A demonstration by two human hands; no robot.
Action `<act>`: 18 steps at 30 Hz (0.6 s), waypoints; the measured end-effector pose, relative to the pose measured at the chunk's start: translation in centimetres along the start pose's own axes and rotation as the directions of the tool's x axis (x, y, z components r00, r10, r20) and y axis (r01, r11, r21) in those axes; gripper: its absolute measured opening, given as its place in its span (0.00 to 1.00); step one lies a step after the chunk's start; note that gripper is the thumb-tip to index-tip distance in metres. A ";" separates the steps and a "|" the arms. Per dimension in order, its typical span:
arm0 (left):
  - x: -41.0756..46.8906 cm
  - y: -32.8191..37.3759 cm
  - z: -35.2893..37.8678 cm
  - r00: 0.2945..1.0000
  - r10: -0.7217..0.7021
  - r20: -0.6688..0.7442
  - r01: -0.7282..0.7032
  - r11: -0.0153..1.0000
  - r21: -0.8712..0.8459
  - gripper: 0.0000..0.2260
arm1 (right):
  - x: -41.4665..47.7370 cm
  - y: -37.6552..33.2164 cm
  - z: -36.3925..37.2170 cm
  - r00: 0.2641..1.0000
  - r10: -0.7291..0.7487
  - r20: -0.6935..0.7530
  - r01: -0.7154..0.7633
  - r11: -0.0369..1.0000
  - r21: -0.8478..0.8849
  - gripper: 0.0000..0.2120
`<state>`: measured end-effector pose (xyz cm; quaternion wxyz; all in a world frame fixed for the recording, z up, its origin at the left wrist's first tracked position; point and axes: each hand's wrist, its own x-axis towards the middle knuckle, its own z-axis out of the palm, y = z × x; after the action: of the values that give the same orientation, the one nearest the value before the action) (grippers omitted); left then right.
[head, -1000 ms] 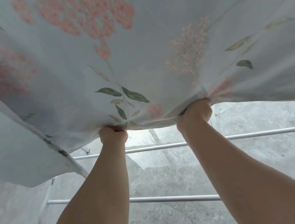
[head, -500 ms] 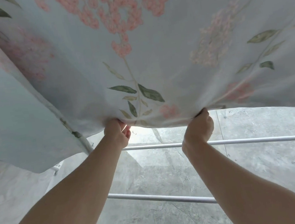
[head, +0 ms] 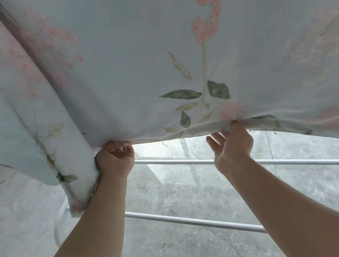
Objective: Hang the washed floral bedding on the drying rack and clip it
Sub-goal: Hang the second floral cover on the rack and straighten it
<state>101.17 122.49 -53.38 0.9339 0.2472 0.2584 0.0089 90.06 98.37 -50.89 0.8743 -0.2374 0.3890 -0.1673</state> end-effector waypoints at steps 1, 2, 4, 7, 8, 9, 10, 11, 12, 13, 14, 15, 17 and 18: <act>0.0 0.4 -0.2 1.000 0.000 -0.006 0.000 1.000 0.002 0.05 | 0.1 0.0 0.1 1.000 0.021 0.024 -0.022 0.998 0.062 0.11; 0.0 0.8 -0.4 1.000 0.002 -0.004 -0.002 1.000 -0.017 0.03 | 0.1 0.0 0.3 0.998 0.038 0.050 -0.044 0.993 0.108 0.11; 0.2 1.6 -1.0 1.000 0.008 0.010 -0.007 0.998 -0.058 0.07 | 0.3 0.2 0.5 0.992 0.082 0.099 -0.094 0.988 0.125 0.13; 0.6 2.8 -1.5 0.998 0.000 0.065 0.005 0.997 -0.073 0.10 | 0.2 0.8 0.3 0.970 0.164 0.179 -0.174 0.984 0.043 0.16; 0.8 3.1 -1.7 0.998 0.007 0.070 -0.002 0.997 -0.077 0.09 | 0.2 1.0 0.2 0.963 0.182 0.198 -0.192 0.981 0.031 0.16; 0.9 3.4 -1.8 0.998 0.016 0.068 -0.011 0.997 -0.078 0.08 | 0.1 1.2 0.3 0.959 0.193 0.207 -0.204 0.979 0.029 0.15; 1.0 3.7 -1.8 0.998 0.030 0.060 -0.025 0.997 -0.078 0.08 | 0.1 1.2 0.3 0.959 0.196 0.206 -0.207 0.978 0.034 0.14; 0.9 4.0 -1.9 0.997 0.046 0.054 -0.042 0.995 -0.087 0.08 | 0.1 1.4 0.3 0.961 0.194 0.199 -0.205 0.978 0.035 0.12; 1.0 4.4 -2.0 0.997 0.060 0.056 -0.054 0.993 -0.104 0.08 | 0.3 1.6 0.3 0.965 0.182 0.189 -0.190 0.981 0.026 0.11; 0.9 4.8 -1.9 0.995 0.066 0.070 -0.057 0.990 -0.130 0.08 | 0.5 1.8 0.2 0.971 0.161 0.178 -0.165 0.986 0.005 0.10; 0.9 5.1 -2.0 0.993 0.070 0.092 -0.055 0.986 -0.155 0.06 | 0.8 1.9 0.0 0.977 0.133 0.167 -0.131 0.991 -0.021 0.09; 1.0 5.5 -2.0 0.991 0.070 0.111 -0.050 0.983 -0.177 0.05 | 1.2 1.9 -0.1 0.982 0.104 0.159 -0.099 0.994 -0.042 0.08; 1.6 6.2 -2.3 0.992 0.077 0.103 -0.056 0.979 -0.194 0.07 | 1.8 1.5 -0.2 0.987 0.066 0.147 -0.059 0.997 -0.050 0.05; 1.9 6.4 -2.4 0.993 0.078 0.087 -0.061 0.981 -0.186 0.09 | 2.0 1.3 -0.2 0.989 0.056 0.140 -0.050 0.998 -0.042 0.04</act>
<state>102.32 129.49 -53.07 0.9629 0.1692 0.2034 0.0537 91.38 98.40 -52.90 0.8990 -0.2550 0.3355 -0.1194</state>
